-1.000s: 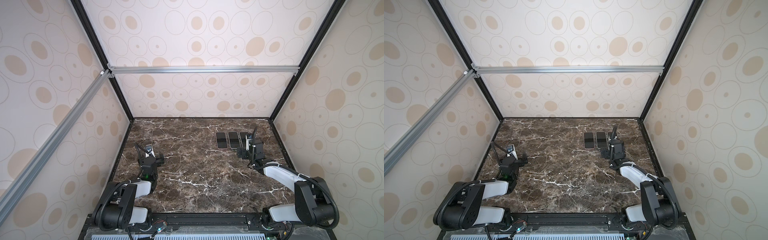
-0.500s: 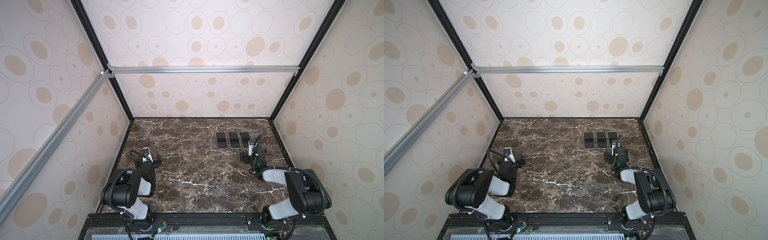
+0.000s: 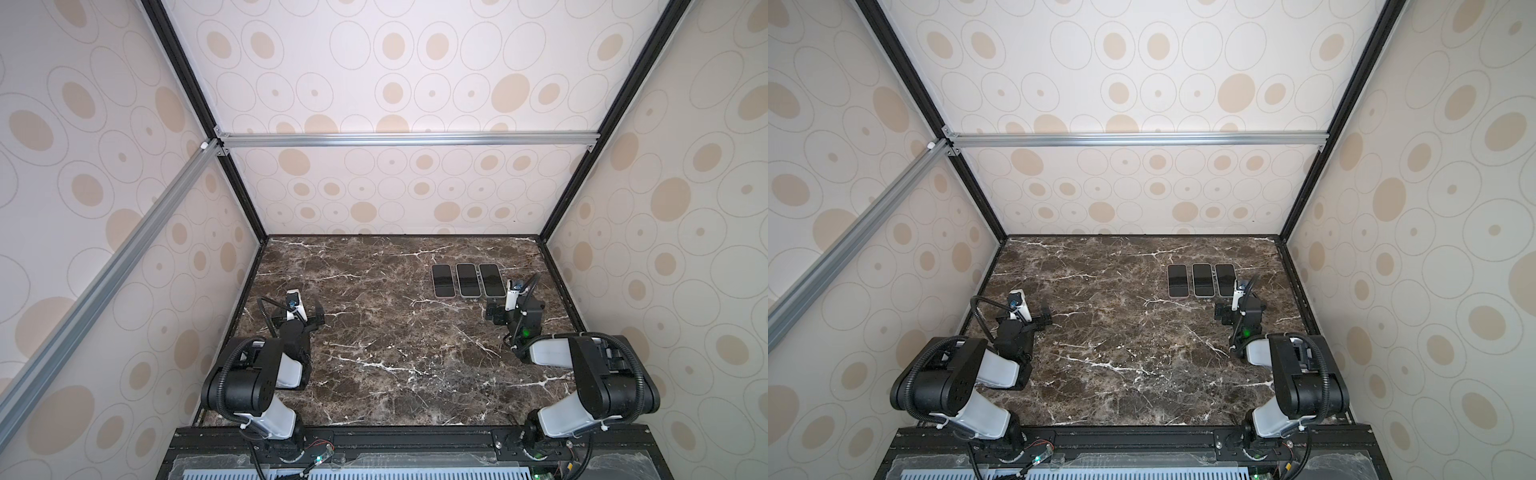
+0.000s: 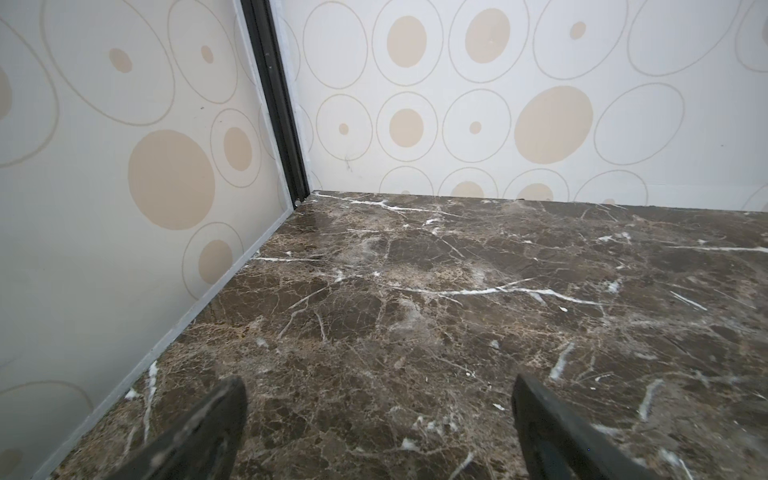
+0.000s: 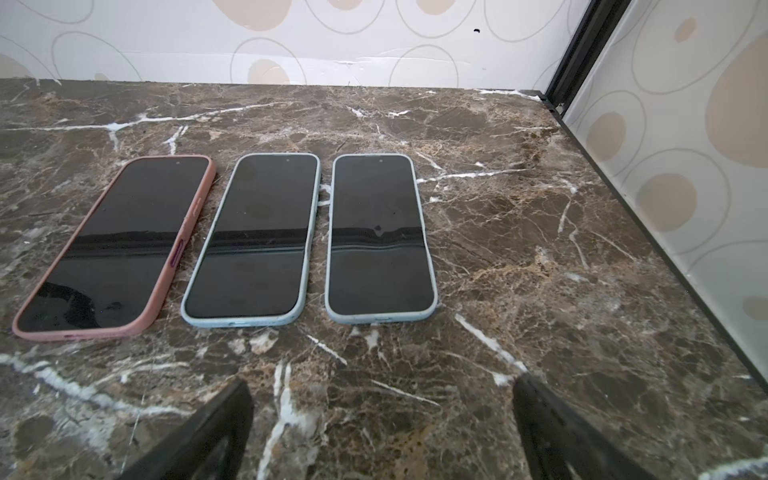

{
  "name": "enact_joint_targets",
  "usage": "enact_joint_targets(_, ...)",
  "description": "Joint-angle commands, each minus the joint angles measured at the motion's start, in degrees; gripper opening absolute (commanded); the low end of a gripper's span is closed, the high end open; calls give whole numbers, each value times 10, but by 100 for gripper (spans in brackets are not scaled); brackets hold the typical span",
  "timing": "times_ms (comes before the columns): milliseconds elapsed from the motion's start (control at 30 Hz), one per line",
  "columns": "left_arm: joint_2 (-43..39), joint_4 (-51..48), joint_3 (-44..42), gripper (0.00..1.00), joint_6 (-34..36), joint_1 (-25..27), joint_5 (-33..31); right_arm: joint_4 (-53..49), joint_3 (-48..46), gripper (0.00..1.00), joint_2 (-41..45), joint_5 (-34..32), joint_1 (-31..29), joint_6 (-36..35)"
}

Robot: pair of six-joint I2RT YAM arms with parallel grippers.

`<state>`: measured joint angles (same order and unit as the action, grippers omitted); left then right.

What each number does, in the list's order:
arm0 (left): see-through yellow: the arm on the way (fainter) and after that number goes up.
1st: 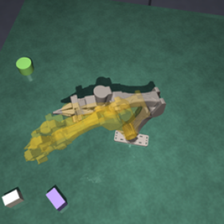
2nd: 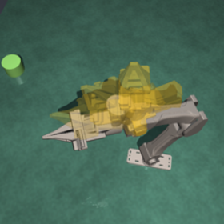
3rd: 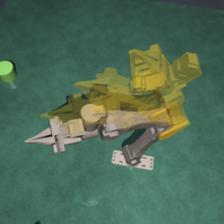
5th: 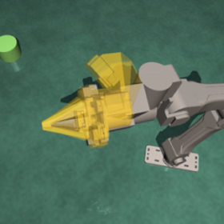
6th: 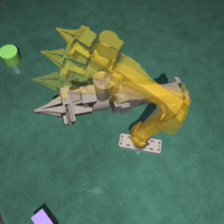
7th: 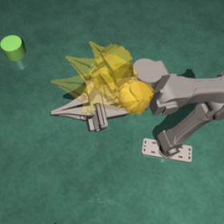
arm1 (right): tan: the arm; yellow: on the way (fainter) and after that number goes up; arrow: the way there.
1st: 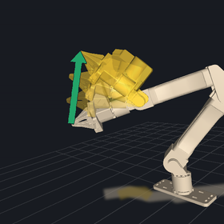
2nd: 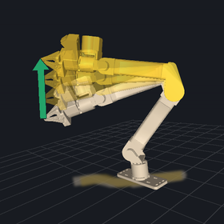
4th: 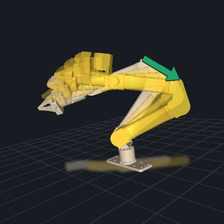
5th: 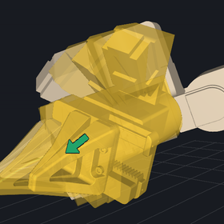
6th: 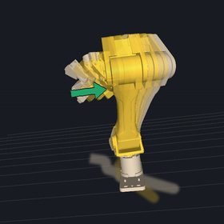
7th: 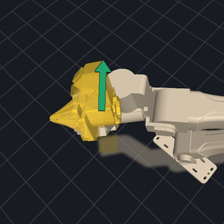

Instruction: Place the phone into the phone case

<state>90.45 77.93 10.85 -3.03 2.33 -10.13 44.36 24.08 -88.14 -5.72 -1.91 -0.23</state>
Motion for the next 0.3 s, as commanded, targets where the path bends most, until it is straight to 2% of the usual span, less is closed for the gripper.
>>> enact_joint_targets(0,1,-5,22,100,29,-3,42,11,-2,100,4,9,-1,3)
enact_joint_targets(267,0,-8,23,100,27,-4,48,11,-2,100,3,10,-1,2)
